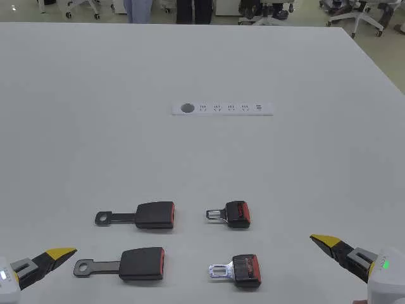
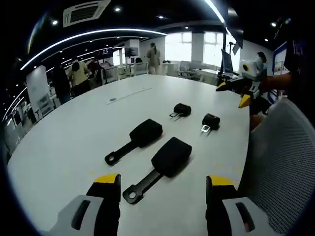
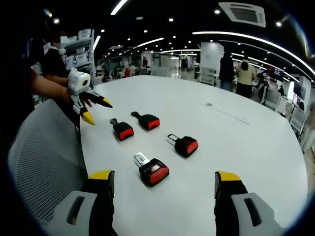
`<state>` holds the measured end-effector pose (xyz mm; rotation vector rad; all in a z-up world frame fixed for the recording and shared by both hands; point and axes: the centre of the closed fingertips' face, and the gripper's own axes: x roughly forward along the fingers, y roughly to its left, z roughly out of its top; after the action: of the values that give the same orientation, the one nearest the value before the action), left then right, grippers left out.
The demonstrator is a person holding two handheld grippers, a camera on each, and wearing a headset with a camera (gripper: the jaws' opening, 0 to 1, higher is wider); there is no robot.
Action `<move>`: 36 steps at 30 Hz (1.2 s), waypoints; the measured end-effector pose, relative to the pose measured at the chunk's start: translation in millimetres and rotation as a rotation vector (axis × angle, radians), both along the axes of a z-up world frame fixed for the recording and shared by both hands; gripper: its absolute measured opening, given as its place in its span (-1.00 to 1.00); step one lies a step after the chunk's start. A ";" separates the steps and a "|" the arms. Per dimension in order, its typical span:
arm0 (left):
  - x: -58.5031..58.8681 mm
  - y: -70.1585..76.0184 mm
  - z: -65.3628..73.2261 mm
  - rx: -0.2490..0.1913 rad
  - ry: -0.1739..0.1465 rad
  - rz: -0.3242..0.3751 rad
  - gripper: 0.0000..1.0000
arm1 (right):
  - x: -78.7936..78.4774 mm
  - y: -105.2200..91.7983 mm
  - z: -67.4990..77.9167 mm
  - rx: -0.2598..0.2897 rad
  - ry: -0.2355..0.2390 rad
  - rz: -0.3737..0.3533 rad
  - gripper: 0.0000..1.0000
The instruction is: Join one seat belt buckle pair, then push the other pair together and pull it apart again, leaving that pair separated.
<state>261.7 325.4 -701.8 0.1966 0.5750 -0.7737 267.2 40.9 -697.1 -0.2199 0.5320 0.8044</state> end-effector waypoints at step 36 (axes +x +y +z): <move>6.7 3.8 12.8 -0.046 -0.017 0.051 0.94 | 3.9 -0.5 5.1 0.007 -0.005 -0.001 0.89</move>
<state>268.4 329.3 -689.0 0.1456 0.5442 -0.7344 271.1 40.5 -692.0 -0.2153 0.5247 0.8045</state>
